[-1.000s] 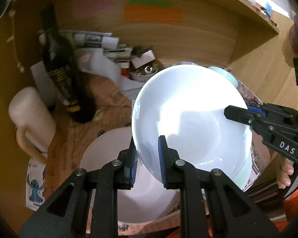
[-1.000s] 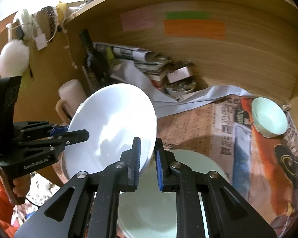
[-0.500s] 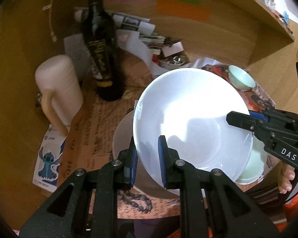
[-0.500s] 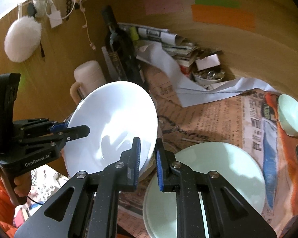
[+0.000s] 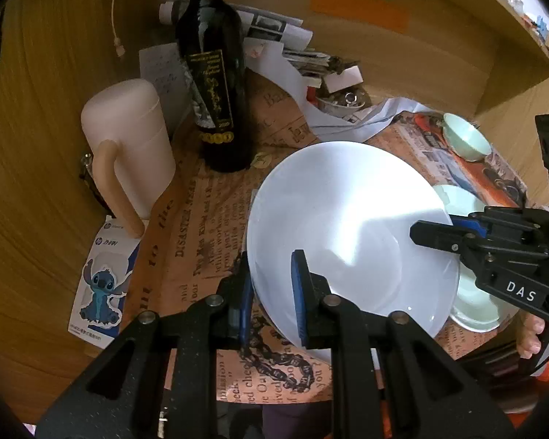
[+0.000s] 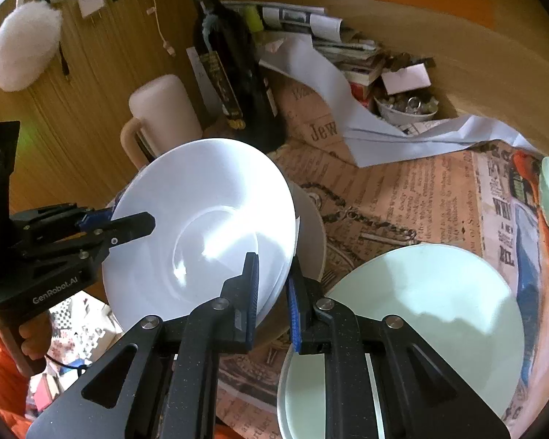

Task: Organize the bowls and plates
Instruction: 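Lower the white bowl into the pink bowl and open the left gripper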

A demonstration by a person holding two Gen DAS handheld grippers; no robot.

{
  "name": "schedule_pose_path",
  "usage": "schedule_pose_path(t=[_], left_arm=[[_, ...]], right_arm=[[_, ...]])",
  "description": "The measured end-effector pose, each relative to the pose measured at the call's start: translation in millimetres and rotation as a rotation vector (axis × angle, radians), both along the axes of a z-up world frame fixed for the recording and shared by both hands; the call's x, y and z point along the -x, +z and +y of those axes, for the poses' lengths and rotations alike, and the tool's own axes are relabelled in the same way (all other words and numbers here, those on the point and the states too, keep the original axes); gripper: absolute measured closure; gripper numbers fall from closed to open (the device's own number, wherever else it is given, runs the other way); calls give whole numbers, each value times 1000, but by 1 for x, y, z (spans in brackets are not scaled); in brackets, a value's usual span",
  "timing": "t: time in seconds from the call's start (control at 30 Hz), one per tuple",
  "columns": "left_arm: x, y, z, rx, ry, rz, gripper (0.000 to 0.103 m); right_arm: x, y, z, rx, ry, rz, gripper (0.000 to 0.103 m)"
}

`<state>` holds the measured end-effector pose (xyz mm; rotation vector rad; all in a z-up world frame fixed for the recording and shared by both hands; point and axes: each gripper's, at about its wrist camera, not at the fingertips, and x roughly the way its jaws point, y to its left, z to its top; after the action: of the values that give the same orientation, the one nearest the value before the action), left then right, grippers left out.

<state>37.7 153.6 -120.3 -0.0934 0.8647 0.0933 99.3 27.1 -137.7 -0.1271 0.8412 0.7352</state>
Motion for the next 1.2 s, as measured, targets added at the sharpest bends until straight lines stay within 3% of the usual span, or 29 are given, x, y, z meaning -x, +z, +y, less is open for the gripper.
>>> schedule_pose_path(t=[0.43,0.63,0.87,0.93,1.1,1.17,1.2], left_arm=[[-8,-13,0,-75,6,24,84],[-13,-21,1,-77,6,56,84],[-19,-28,3,-52,1,87,84],[-20,-26,3,-47,4,89,84],[-21,-15,5,-53,8,61,83],[-20,-7,5,-59,20,37,75],[-20,-3,5,-62,25,23,64]], right_arm=[[-9,-9,9,31,-2,16,90],[-9,-7,10,79,0,-35,86],[-13,-6,9,85,16,-25,86],[-13,-6,9,76,27,-15,81],[-15,-5,6,56,44,10,78],[-16,-2,2,38,44,20,78],[-16,-1,0,29,43,21,77]])
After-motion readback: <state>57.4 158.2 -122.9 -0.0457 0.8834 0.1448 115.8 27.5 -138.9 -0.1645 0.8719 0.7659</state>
